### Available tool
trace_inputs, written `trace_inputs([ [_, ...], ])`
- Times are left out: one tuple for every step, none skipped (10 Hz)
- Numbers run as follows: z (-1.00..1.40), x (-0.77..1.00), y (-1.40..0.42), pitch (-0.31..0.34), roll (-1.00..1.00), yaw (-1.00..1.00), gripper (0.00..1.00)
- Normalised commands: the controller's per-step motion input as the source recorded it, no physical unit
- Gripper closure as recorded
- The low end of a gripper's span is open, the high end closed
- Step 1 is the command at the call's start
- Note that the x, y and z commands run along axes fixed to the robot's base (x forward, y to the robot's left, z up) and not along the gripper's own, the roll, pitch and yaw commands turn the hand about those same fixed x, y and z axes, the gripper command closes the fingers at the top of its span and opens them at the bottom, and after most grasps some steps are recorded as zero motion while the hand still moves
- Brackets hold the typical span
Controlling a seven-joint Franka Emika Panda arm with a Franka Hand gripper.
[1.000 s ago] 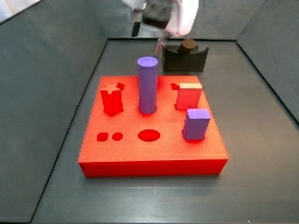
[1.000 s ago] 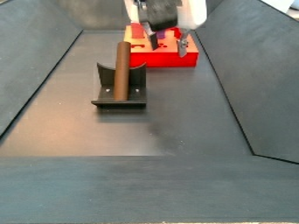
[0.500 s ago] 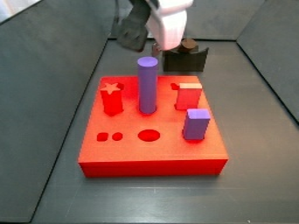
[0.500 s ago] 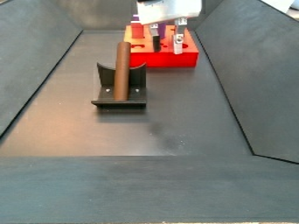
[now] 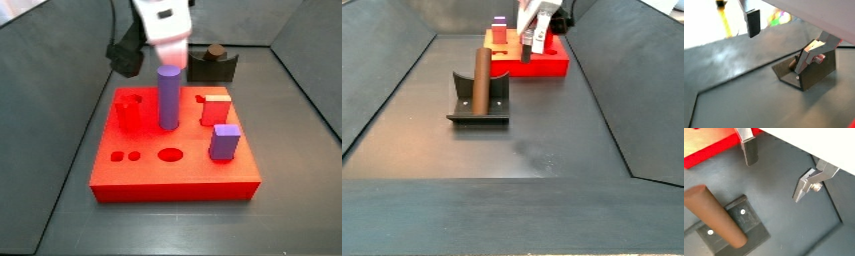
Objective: Pick up the oval object. Move up. Place the oval object on the fixture. Regrasp the oval object. Move to above the board. Insert the oval object.
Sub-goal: Regrasp the oval object.
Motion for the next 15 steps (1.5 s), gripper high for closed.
trace_inputs([
  [-0.04,0.00,-0.01,0.517,0.69,-0.68,0.00],
  [-0.04,0.02,-0.01,0.598,0.57,-0.53,0.00],
  [-0.02,0.05,-0.01,0.683,0.34,-0.18,0.00],
  [-0.02,0.06,-0.01,0.681,0.29,-0.04,0.00],
  [-0.02,0.06,-0.03,0.654,0.23,0.13,0.00],
  [0.00,0.06,-0.04,0.588,0.18,0.30,0.00],
  [0.00,0.07,-0.05,0.461,0.15,0.41,0.00],
  [-0.01,0.07,-0.04,0.380,0.14,0.44,0.00],
  [-0.01,0.07,-0.04,0.257,0.12,0.46,0.00],
  [-0.01,0.06,-0.04,0.118,0.10,0.44,0.00],
  [0.00,0.06,-0.04,0.029,0.08,0.40,0.00],
  [-0.01,0.05,-0.04,-0.041,0.07,0.36,0.00],
  [-0.01,0.04,-0.04,-0.105,0.07,0.28,0.00],
  [-0.01,0.04,-0.04,-0.127,0.07,0.22,0.00],
  [-0.01,1.00,-0.02,-0.087,0.07,0.11,0.00],
])
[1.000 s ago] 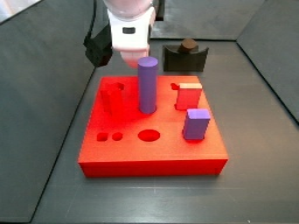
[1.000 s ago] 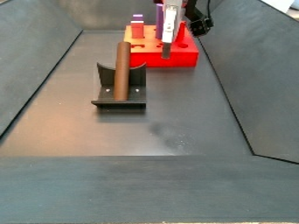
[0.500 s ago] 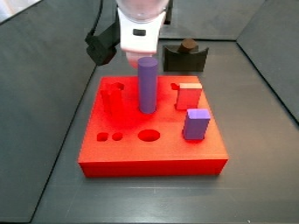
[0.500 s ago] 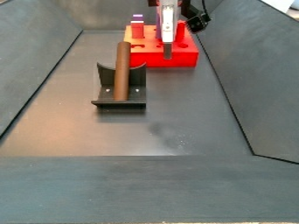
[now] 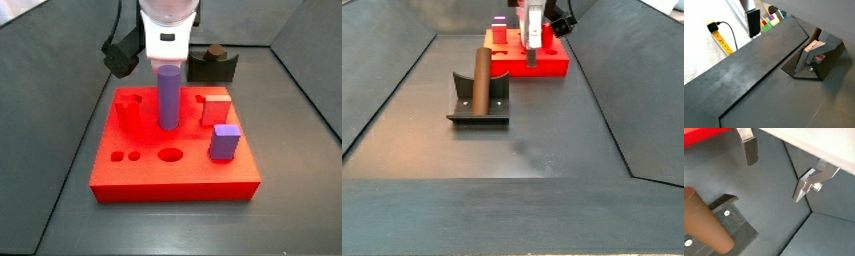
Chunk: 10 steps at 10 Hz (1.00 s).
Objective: Pick up the oval object. Move up. Place the oval object on the fixture. Regrasp the oval object. Move to above the board. Insert the oval object.
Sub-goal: Regrasp the oval object.
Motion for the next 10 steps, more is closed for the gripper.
trace_inputs([
  [-0.01,1.00,-0.02,-0.082,0.07,0.06,0.00],
  [-0.03,1.00,-0.01,-0.061,0.09,0.01,0.00],
  [-0.03,1.00,-0.01,-0.045,0.10,-0.01,0.00],
  [-0.03,1.00,-0.01,-0.014,0.10,-0.03,0.00],
  [-0.03,1.00,-0.01,0.004,0.10,-0.04,0.00],
  [-0.04,1.00,-0.01,0.041,0.10,-0.04,0.00],
  [-0.04,1.00,-0.01,0.069,0.09,-0.04,0.00],
  [-0.04,1.00,-0.01,0.101,0.09,-0.02,0.00],
  [-0.04,0.98,-0.01,0.112,0.09,-0.02,0.00],
  [-0.04,0.86,-0.01,0.125,0.10,0.01,0.00],
])
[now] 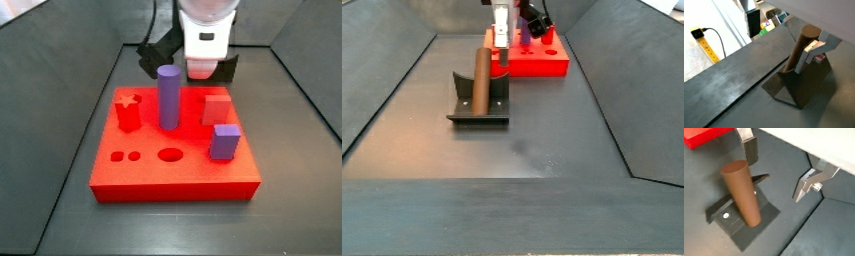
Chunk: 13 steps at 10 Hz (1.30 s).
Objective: Pick up the oval object. Move up. Place the oval object on the fixture. Regrasp the oval object. Move to above the board. Insert the oval object.
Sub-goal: Regrasp the oval object, then move to above the board.
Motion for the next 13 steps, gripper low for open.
trace_inputs([
  [-0.04,0.78,-0.01,0.132,0.10,0.03,0.00],
  [-0.03,0.68,-0.01,0.139,0.11,0.05,0.00],
  [-0.03,0.63,-0.01,0.139,0.11,0.06,0.00],
  [-0.03,0.50,-0.02,0.139,0.11,0.08,0.00],
  [-0.03,0.46,-0.02,0.137,0.11,0.08,0.00],
  [-0.02,0.36,-0.02,0.133,0.10,0.09,0.00],
  [-0.03,0.30,-0.02,0.133,0.10,0.10,0.00],
  [-0.02,0.23,-0.02,0.132,0.10,0.10,0.00],
  [-0.02,0.17,-0.03,0.130,0.10,0.10,0.00],
  [0.00,0.00,0.00,0.000,0.00,0.00,1.00],
  [1.00,0.02,0.20,0.279,0.05,-0.22,1.00],
  [1.00,0.02,0.20,0.283,0.03,-0.21,1.00],
  [1.00,0.01,0.18,0.285,0.01,-0.12,1.00],
])
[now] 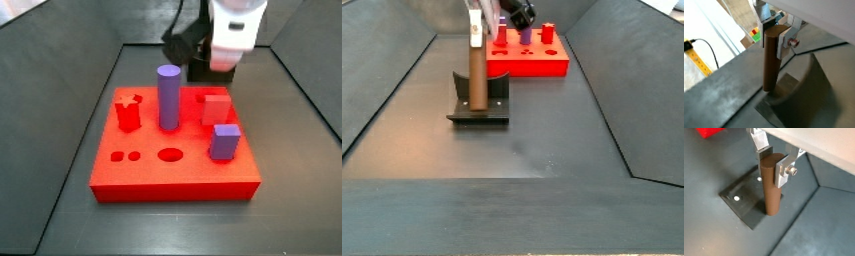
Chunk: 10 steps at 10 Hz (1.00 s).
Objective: Pick up the oval object. Move up. Place the oval object on the fixture. Regrasp the oval object. Move to above the board. Insert the oval object.
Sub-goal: Move to above the board.
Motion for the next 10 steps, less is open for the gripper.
trace_inputs([
  [1.00,0.01,0.17,0.285,-0.01,-0.04,1.00],
  [1.00,0.00,0.15,0.282,-0.02,0.04,1.00],
  [1.00,0.01,0.14,0.265,-0.04,0.09,1.00],
  [1.00,0.01,0.12,0.237,-0.04,0.13,1.00],
  [1.00,0.02,0.11,0.206,-0.04,0.16,1.00],
  [1.00,0.03,0.08,0.172,-0.04,0.17,1.00],
  [0.94,0.03,0.06,0.143,-0.04,0.18,1.00],
  [0.71,0.03,0.03,0.101,-0.04,0.17,1.00],
  [0.53,0.02,0.01,0.078,-0.05,0.15,1.00],
  [0.42,0.02,0.00,0.064,-0.05,0.14,1.00],
])
